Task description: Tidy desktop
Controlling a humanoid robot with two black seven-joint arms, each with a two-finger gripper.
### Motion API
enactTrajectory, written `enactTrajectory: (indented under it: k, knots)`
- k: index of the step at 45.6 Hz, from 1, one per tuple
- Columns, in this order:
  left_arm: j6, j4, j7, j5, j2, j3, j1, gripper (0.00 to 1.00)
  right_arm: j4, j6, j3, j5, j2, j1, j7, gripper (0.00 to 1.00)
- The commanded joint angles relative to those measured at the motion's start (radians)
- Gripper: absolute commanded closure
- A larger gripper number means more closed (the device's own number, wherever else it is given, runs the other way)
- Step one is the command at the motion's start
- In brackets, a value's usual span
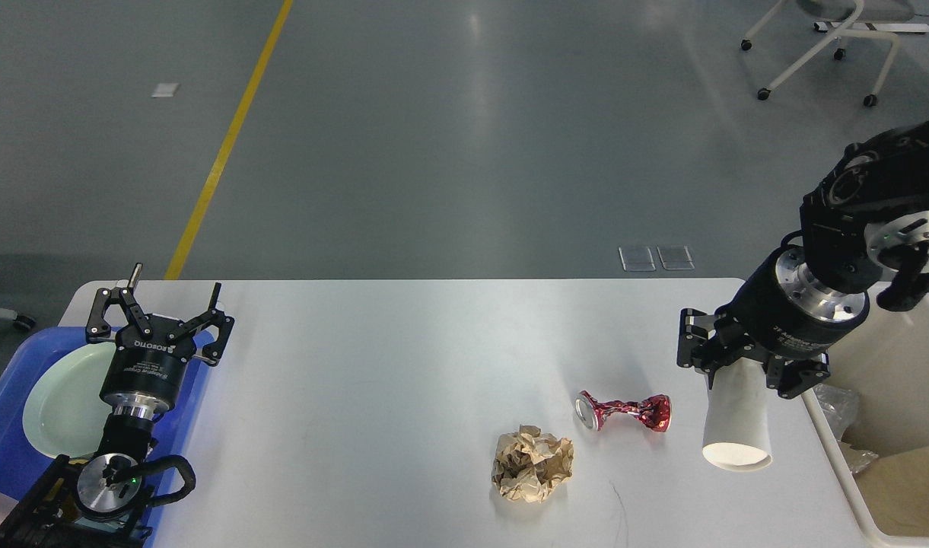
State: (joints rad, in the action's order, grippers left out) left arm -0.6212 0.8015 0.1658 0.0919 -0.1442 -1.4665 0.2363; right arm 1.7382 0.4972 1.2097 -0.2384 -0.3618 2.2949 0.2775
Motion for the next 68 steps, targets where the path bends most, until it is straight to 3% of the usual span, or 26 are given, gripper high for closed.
enactTrajectory:
  k: [1,16,21,31,40,47,52,61,68]
  knots:
    - [0.0,-0.001,0.0,0.0,0.0,0.0,0.0,0.04,0.004,0.003,-0.002,0.005,-0.003,0.009,0.0,1.0]
    - [0.0,0.001,0.001,0.0,0.0,0.0,-0.002,0.04,-0.025,-0.086,0.042,0.002,-0.048,-0.014,0.0,1.0]
    - [0.0,0.001,0.001,0.0,0.0,0.0,-0.002,0.04,-0.065,-0.132,0.073,0.019,-0.115,-0.081,-0.001,1.0]
    - [0.0,0.001,0.001,0.0,0.0,0.0,-0.002,0.04,-0.342,-0.151,0.012,0.24,-0.364,-0.362,-0.003,1.0]
    - [0.0,-0.001,0.001,0.0,0.0,0.0,-0.002,0.04,-0.618,-0.154,-0.221,0.367,-0.457,-0.685,-0.012,1.0]
    - [0.0,0.001,0.001,0.0,0.0,0.0,-0.002,0.04,-0.811,-0.172,-0.482,0.505,-0.453,-0.972,-0.012,1.0]
    - [0.0,0.001,0.001,0.0,0.0,0.0,-0.002,0.04,-0.991,-0.261,-0.657,0.611,-0.408,-1.204,-0.034,1.0]
    - [0.0,-0.001,0.001,0.0,0.0,0.0,-0.002,0.04,-1.279,-0.475,-0.685,0.64,-0.215,-1.446,-0.054,1.0]
    - [0.0,0.001,0.001,0.0,0.0,0.0,-0.002,0.04,-1.422,-0.626,-0.685,0.639,-0.097,-1.565,-0.052,1.0]
